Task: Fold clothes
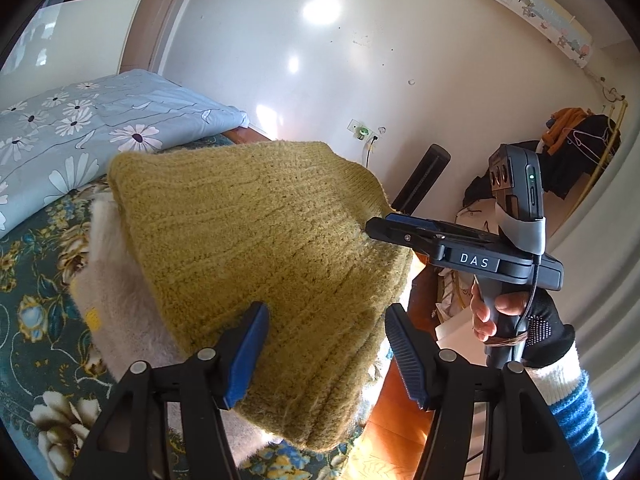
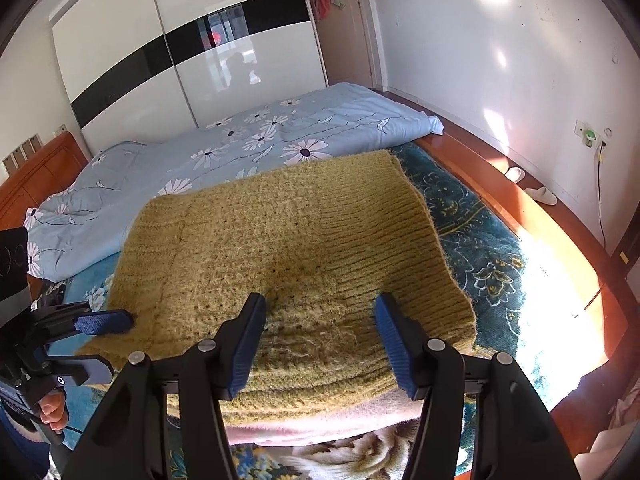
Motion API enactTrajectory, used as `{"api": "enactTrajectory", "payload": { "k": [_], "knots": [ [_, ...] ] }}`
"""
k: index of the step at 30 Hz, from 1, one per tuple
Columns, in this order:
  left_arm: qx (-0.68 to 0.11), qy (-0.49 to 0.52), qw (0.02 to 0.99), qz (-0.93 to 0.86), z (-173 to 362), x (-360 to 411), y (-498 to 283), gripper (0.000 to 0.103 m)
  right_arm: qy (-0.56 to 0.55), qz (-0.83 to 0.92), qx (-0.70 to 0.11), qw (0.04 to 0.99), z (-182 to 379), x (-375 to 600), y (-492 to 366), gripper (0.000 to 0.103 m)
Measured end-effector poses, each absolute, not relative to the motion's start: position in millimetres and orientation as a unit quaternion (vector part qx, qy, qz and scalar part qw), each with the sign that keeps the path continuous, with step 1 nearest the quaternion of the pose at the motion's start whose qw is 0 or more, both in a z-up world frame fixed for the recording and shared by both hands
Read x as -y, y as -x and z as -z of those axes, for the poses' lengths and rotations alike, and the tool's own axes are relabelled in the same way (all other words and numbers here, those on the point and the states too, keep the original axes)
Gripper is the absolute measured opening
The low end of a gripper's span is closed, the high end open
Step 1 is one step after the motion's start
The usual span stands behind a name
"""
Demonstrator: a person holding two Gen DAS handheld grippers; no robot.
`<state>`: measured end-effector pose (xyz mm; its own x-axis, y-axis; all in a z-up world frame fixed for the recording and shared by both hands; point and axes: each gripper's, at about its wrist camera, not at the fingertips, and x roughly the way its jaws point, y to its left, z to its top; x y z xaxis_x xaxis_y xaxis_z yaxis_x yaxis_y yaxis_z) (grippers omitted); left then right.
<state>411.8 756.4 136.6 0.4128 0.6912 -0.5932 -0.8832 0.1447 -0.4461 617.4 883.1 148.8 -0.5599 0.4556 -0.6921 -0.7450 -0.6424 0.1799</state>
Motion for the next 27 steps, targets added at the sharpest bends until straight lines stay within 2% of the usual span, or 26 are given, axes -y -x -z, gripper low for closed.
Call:
{"api": "enactTrajectory", "payload": {
  "k": [10,13,19,22,27],
  "knots": [
    [-0.108,0.373,0.744,-0.545,-161,-721,-408,0.066,0.275,-0.862,-0.238,0.354,-170,-860,-633,0.059],
    [-0.109,0.360,0.739,-0.560,-168,-705,-410,0.069,0.274,-0.862,-0.227,0.362,-176,-841,-635,0.060],
    [-0.139,0.341,0.716,-0.592,-159,-675,-423,0.075,0.288,-0.859,-0.203,0.372,-169,-798,-634,0.066],
    [-0.143,0.345,0.705,-0.603,-146,-662,-427,0.079,0.291,-0.859,-0.205,0.368,-158,-778,-634,0.075],
    [-0.143,0.357,0.681,-0.623,-126,-644,-430,0.087,0.298,-0.858,-0.202,0.366,-142,-754,-628,0.078]
  ]
}}
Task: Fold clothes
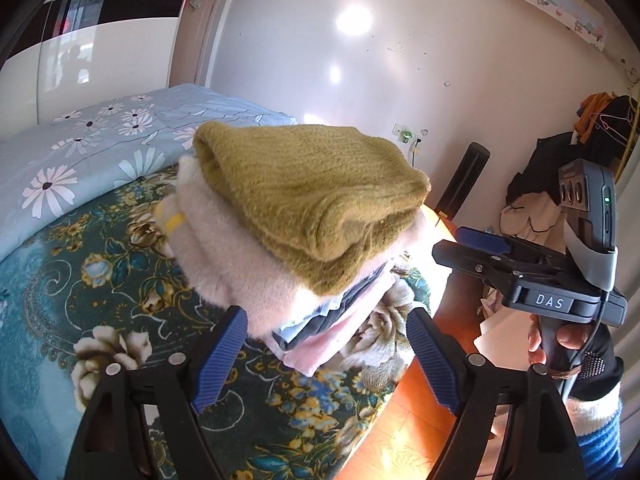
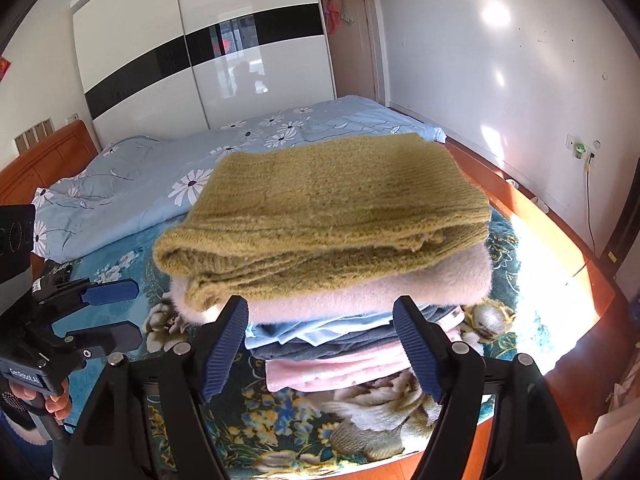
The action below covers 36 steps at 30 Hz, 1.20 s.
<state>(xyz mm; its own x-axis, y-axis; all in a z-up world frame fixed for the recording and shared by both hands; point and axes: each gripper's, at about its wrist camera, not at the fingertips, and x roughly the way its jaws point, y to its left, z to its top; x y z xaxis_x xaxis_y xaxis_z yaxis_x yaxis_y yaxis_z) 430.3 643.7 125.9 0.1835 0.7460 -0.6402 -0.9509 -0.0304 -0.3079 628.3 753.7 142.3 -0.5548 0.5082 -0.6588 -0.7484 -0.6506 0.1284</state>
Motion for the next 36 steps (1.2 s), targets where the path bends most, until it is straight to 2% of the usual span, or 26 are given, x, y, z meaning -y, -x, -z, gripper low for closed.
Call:
{"api": "enactTrajectory", "payload": {
  "k": [2,3,4,6,8,13,24,29,36],
  "knots": [
    [-0.141,0.359,0.675,-0.629,-120,-637,-431,0.087,0.294,-0.858,-0.203,0.369,-139,-746,-627,0.089],
    [-0.140,0.358,0.674,-0.631,-118,-633,-432,0.087,0.290,-0.858,-0.205,0.371,-138,-742,-627,0.091],
    [-0.139,0.355,0.673,-0.634,-117,-630,-434,0.090,0.286,-0.858,-0.207,0.373,-137,-739,-627,0.091],
    [-0.138,0.347,0.671,-0.641,-114,-623,-437,0.103,0.279,-0.856,-0.216,0.378,-136,-732,-627,0.093],
    [-0.133,0.336,0.670,-0.649,-115,-617,-439,0.103,0.275,-0.853,-0.228,0.382,-134,-728,-627,0.101],
    [-0.139,0.320,0.655,-0.671,-118,-609,-441,0.103,0.269,-0.844,-0.239,0.398,-132,-717,-625,0.103],
    [-0.120,0.310,0.611,-0.719,-120,-599,-437,0.103,0.241,-0.826,-0.201,0.467,-131,-691,-621,0.103],
    [-0.106,0.332,0.606,-0.715,-113,-594,-431,0.103,0.240,-0.833,-0.198,0.457,-117,-680,-614,0.103],
    [-0.141,0.305,0.587,-0.736,-110,-587,-439,0.103,0.232,-0.809,-0.215,0.496,-99,-664,-624,0.103]
  ]
}}
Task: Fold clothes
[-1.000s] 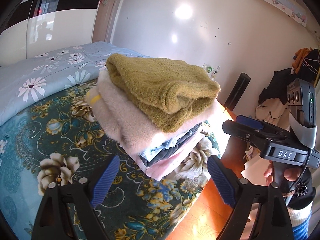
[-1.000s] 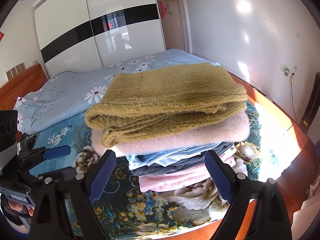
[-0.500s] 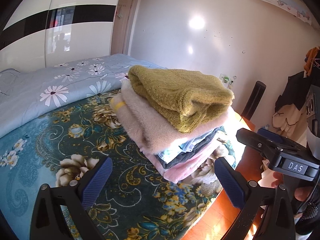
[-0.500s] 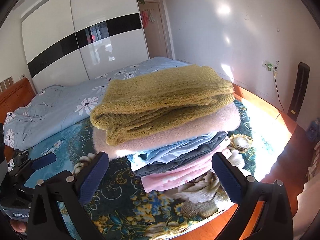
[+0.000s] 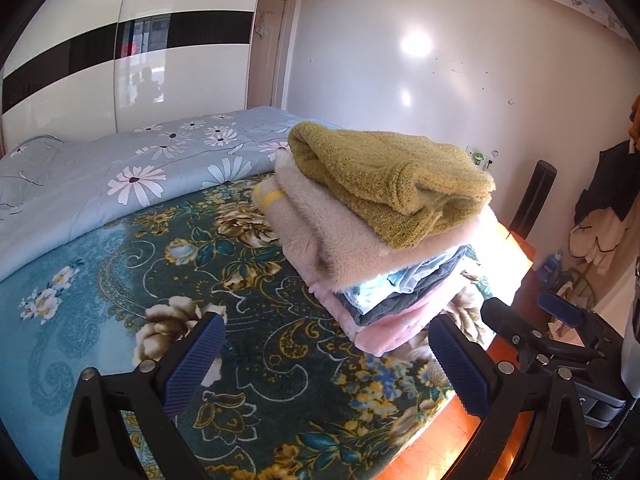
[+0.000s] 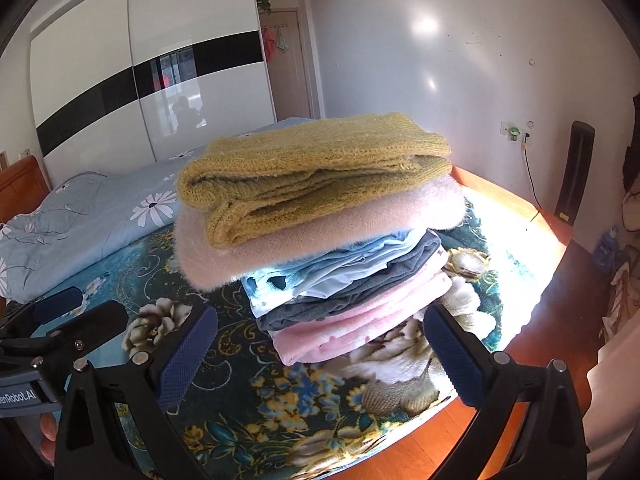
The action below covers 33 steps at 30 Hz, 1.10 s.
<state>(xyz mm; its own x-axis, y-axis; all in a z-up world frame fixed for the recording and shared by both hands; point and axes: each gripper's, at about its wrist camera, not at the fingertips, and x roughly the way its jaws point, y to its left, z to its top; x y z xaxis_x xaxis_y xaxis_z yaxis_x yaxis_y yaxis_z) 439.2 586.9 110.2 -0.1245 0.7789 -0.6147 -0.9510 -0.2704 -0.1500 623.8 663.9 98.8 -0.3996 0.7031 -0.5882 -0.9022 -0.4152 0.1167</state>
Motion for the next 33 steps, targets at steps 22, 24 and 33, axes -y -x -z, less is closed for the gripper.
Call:
{"api": "enactTrajectory", "payload": {
  "k": [22,24,33],
  "knots": [
    [-0.154,0.294,0.551,-0.766,-115,-575,-447,0.103,0.218,-0.809,-0.185,0.514,-112,-625,-629,0.103],
    [-0.163,0.277,0.543,-0.776,-118,-572,-451,0.103,0.217,-0.809,-0.184,0.515,-113,-622,-628,0.103],
    [-0.160,0.268,0.547,-0.777,-123,-565,-452,0.103,0.219,-0.804,-0.168,0.527,-120,-612,-628,0.103]
  ]
}}
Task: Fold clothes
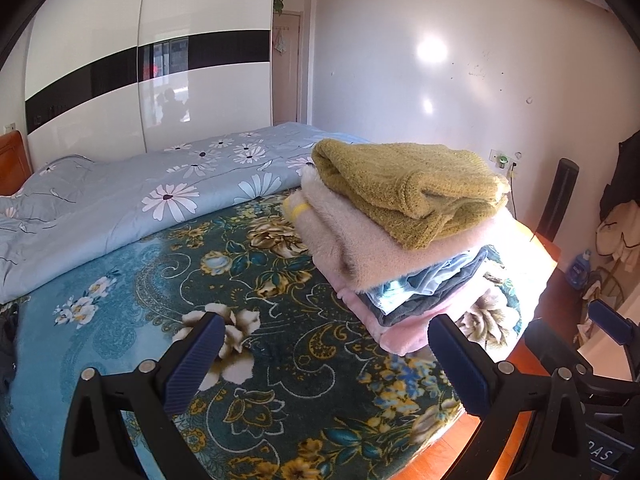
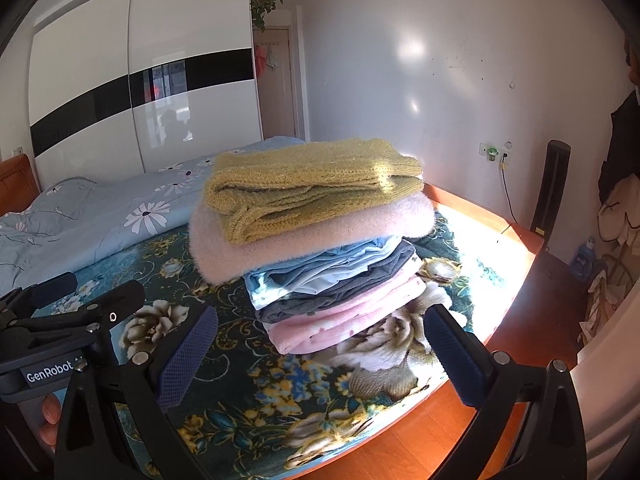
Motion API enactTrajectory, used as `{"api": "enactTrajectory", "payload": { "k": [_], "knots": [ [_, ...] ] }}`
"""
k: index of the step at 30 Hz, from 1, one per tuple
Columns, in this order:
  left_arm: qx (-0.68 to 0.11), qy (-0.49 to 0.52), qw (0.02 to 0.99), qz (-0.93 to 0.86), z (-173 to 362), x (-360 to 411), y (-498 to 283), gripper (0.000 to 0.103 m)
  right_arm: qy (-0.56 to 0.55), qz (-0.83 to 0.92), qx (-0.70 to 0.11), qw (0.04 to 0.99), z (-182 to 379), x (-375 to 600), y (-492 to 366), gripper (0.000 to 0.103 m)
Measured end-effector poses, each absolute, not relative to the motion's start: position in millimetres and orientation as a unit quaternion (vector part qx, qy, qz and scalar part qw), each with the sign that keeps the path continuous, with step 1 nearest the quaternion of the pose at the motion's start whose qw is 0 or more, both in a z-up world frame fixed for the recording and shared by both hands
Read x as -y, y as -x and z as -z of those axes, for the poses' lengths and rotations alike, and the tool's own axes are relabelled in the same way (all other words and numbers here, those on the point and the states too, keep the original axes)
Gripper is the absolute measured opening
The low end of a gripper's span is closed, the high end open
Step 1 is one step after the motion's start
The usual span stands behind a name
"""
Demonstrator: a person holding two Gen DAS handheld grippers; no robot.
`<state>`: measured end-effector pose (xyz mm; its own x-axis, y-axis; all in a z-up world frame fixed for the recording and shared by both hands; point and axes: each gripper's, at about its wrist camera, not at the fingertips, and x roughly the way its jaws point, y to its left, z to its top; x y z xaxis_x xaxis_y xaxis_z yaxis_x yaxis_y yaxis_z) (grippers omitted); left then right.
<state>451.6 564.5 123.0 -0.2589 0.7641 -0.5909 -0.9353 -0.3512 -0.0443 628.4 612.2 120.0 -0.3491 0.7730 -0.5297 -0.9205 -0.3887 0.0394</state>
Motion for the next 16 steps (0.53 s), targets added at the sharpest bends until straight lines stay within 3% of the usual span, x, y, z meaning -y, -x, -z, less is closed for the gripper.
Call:
{"api": "enactTrajectory", "payload": {
  "k": [16],
  "knots": [
    [-0.155,0.261,0.558,-0.772,-125.3,-563.3,-459.0,0.103,0.222,-0.799,-0.156,0.537,-125.3,-602.8,-634.6,0.103]
  ]
}}
